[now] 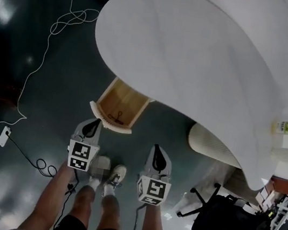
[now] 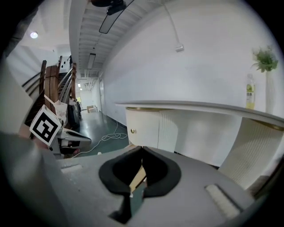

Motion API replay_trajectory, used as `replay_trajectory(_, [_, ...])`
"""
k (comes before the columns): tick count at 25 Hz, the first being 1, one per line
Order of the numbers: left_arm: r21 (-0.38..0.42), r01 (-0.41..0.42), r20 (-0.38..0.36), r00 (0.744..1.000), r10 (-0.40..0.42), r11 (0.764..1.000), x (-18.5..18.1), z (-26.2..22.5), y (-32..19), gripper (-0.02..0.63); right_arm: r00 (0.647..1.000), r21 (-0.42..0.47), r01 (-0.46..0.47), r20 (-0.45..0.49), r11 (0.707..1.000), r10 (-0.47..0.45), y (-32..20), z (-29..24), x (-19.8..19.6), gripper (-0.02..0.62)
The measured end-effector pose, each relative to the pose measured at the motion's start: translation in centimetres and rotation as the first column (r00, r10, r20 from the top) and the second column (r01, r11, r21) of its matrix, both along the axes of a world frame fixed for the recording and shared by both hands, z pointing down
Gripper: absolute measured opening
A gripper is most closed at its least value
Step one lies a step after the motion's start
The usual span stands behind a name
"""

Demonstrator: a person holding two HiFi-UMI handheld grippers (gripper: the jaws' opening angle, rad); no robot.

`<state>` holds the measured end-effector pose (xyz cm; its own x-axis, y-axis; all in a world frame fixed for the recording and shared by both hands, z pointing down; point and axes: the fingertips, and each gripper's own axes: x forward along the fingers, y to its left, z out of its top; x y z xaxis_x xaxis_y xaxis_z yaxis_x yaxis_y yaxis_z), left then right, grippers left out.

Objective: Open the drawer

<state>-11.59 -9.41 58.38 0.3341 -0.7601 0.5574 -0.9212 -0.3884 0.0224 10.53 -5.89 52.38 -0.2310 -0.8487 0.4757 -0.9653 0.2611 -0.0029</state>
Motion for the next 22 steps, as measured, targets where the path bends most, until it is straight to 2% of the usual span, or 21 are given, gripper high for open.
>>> replay_trajectory(12, [0.112, -0.009, -0.017, 1.0, 0.011, 0.994, 1.0, -13.1, -3.6, 0.009, 0.999, 0.121, -0.034, 0.012, 0.992, 0.032, -3.8, -12.8, 1.2, 0.006])
replay_trajectory(22, [0.233, -0.011, -0.062, 0.998, 0.026, 0.972, 1.5, -25.6, -5.4, 0.009, 0.999, 0.231, -0.038, -0.001, 0.972, 0.04, -5.3, -23.2, 1.2, 0.006])
